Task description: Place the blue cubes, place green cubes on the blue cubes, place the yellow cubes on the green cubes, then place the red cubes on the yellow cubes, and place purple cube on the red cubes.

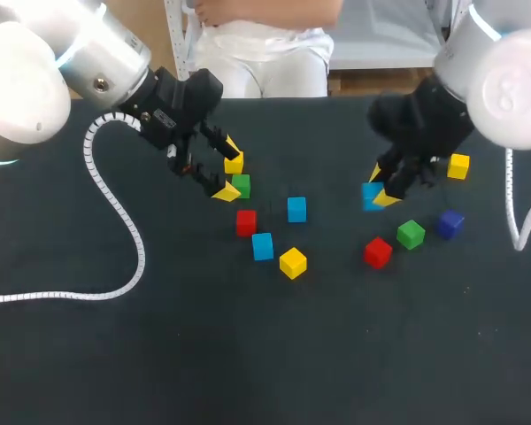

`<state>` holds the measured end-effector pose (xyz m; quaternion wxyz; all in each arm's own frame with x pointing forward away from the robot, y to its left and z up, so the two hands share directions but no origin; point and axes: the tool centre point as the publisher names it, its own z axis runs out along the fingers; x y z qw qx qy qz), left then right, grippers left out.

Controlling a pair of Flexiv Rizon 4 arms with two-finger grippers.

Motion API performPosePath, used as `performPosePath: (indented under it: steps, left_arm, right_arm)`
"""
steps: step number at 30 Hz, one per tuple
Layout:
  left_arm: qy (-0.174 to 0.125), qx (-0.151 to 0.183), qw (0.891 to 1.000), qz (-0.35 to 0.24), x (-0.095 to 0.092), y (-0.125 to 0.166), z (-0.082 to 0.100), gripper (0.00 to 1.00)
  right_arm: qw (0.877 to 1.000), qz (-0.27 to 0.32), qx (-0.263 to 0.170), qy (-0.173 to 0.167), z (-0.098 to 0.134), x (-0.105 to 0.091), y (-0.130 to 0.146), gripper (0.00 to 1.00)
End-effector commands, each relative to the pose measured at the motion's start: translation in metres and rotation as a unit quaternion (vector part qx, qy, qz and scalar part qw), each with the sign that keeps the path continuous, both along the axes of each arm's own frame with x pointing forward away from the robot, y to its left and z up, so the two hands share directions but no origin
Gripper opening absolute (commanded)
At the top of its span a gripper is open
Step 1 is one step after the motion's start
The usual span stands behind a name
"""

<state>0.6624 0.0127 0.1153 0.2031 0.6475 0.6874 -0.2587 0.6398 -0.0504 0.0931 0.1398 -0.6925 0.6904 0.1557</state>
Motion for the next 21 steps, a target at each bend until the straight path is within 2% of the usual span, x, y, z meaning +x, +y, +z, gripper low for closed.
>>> performPosePath:
  steps: [1,8,16,21]
  left_arm:
    - [0.001,0.002,1.000,0.000,0.001,0.000,0.000,1.00]
    - [0.001,0.002,1.000,0.000,0.001,0.000,0.000,1.00]
    - [0.001,0.002,1.000,0.000,0.001,0.000,0.000,1.00]
    - [0.001,0.002,1.000,0.000,0.001,0.000,0.000,1.00]
  right_arm:
    - [1.000,0.003,0.004,0.002,-0.006,0.006,0.007,0.00]
    - [0.999,0.038,0.009,0.020,-0.019,0.006,0.027,0.00]
    - [0.999,0.038,0.026,0.022,-0.029,0.020,0.033,0.00]
    - [0.998,0.031,0.038,0.036,-0.037,0.025,0.038,0.00]
